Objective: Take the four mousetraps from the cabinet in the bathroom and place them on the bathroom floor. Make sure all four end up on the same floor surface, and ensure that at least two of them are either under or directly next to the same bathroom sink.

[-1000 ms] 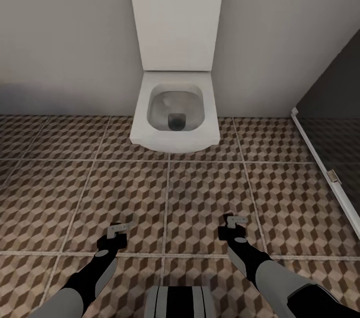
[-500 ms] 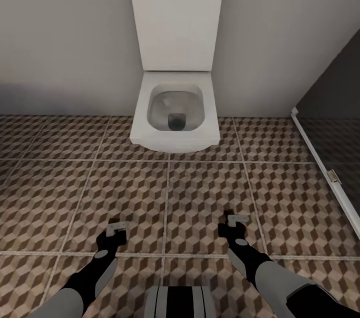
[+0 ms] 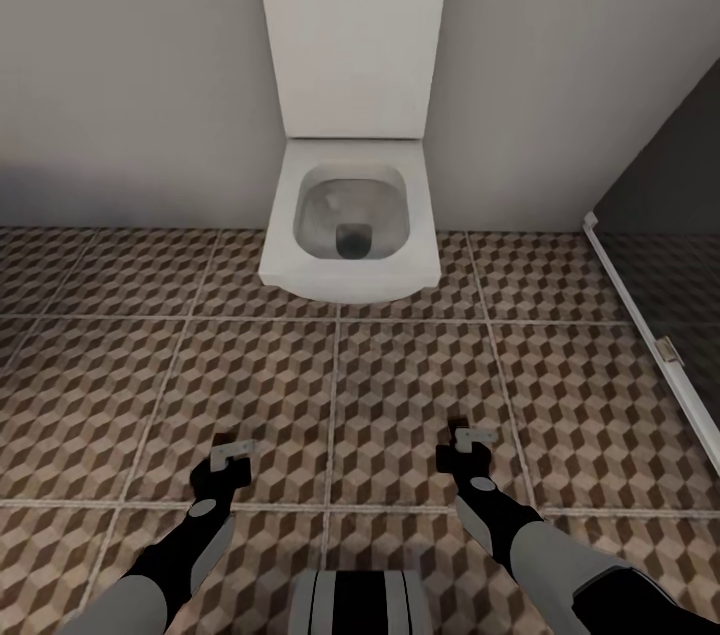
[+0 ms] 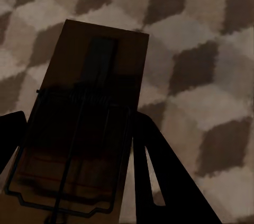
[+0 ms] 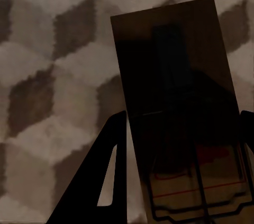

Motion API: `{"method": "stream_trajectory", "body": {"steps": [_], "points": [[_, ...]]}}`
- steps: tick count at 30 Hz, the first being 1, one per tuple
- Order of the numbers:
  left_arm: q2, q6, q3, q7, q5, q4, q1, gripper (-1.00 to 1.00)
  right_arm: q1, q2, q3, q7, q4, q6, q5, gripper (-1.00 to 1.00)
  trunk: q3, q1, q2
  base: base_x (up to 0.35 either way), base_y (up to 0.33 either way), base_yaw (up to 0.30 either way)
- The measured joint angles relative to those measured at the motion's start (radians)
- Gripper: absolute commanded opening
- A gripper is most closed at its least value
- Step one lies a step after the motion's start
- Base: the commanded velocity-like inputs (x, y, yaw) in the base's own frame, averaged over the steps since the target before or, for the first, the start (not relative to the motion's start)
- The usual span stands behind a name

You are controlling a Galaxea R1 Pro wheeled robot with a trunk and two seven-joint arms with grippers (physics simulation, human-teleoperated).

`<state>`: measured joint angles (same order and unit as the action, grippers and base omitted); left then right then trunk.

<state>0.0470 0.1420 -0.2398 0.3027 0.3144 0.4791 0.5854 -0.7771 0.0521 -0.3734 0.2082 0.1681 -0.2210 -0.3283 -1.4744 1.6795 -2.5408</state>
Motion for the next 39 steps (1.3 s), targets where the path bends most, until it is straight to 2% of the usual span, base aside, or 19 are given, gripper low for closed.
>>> {"method": "stream_trajectory", "body": {"steps": [11, 31, 39], "points": [[0.001, 0.001, 0.000, 0.003, 0.000, 0.000, 0.000, -1.00, 0.000, 0.000, 0.000, 0.000, 0.000, -0.001, -0.001, -1.00, -0.043, 0.005, -0.003, 0.000, 0.000, 0.000], [0.003, 0.004, -0.003, 0.005, -0.002, -0.012, 0.000, -1.00, 0.000, 0.001, 0.001, 0.001, 0.000, -0.020, -0.004, -1.00, -0.043, 0.005, -0.003, 0.000, 0.000, 0.000], [0.008, 0.004, 0.000, -0.015, -0.002, -0.024, 0.001, -1.00, 0.000, 0.003, 0.003, 0.001, -0.002, -0.021, -0.005, -1.00, -0.043, 0.005, -0.003, 0.000, 0.000, 0.000]]}}
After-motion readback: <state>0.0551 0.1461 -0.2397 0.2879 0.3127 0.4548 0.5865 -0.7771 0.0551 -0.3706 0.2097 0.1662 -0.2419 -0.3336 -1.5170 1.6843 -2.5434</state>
